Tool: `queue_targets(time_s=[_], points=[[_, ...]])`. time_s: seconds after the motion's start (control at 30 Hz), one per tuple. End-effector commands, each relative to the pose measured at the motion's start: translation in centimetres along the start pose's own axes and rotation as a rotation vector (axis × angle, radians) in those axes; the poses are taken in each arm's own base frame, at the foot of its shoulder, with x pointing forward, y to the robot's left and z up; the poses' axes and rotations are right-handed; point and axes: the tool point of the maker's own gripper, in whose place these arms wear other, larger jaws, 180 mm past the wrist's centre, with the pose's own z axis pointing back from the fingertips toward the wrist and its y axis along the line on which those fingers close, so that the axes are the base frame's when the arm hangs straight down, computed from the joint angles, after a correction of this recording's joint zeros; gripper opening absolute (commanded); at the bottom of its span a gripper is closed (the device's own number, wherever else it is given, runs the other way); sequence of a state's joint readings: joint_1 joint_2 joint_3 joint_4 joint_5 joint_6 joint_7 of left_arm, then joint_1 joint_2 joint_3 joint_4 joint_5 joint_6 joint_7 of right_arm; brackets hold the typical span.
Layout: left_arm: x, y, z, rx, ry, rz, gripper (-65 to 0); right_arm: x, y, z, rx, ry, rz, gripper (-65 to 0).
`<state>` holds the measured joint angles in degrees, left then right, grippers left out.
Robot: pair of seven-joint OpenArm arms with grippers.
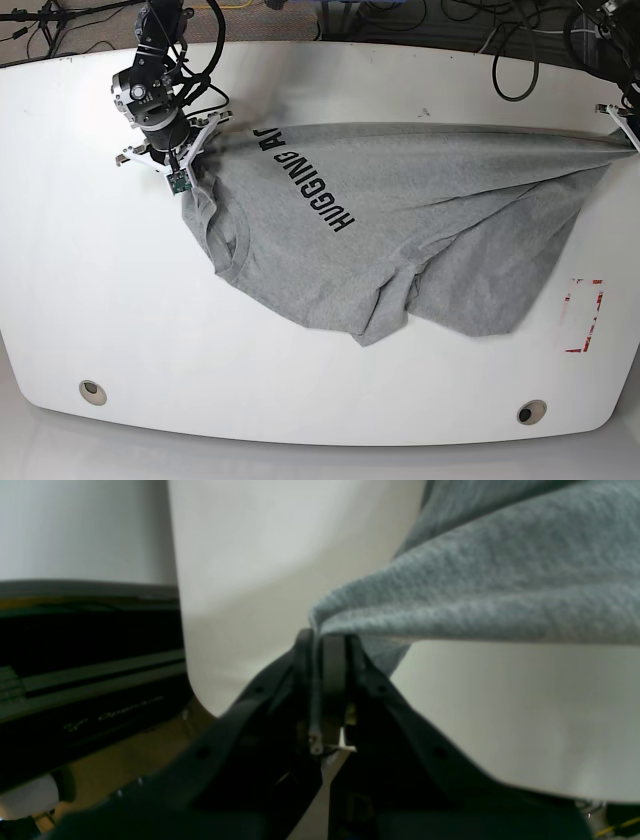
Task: Fold the T-shirt properly
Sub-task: 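Lay the shirt flat on the table, keeping both grippers holding its edge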
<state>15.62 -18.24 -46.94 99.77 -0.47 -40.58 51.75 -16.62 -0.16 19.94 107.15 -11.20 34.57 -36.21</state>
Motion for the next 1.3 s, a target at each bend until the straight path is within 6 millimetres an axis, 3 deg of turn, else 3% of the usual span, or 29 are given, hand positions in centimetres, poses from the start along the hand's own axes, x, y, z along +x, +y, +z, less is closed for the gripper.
queue_targets(time_s=[0.0,0.17,0.8,0.87,1.13,1.27], points=[[0.5,1.2,0.5,0.034,-0.015,-0.008,-65.0,0.8,-0.6,0.3,-0.021,-0.029,0.006,-65.0],[-0.2,1.0,0.5,0.03,0.0,-0.014,-65.0,0.0,-0.4,0.4,-0.014,-0.011,0.004,-65.0],[-0.1,1.0,0.6,0.03,-0.001,-0.015,-65.0,0.2,0.0,0.5,-0.01,-0.018,0.0,-61.8],[-0.1,1.0,0.6,0.03,-0.001,-0.015,-65.0,0.3,0.3,0.5,-0.008,-0.022,-0.013,-56.3],[0.0,0.9,0.6,0.03,-0.003,-0.018,-65.0,2.7,0.5,1.4,-0.022,-0.088,-0.006,-16.0],[0.1,0.9,0.5,0.029,-0.005,-0.02,-65.0,4.9,0.3,1.1,-0.033,-0.136,-0.022,-7.6]])
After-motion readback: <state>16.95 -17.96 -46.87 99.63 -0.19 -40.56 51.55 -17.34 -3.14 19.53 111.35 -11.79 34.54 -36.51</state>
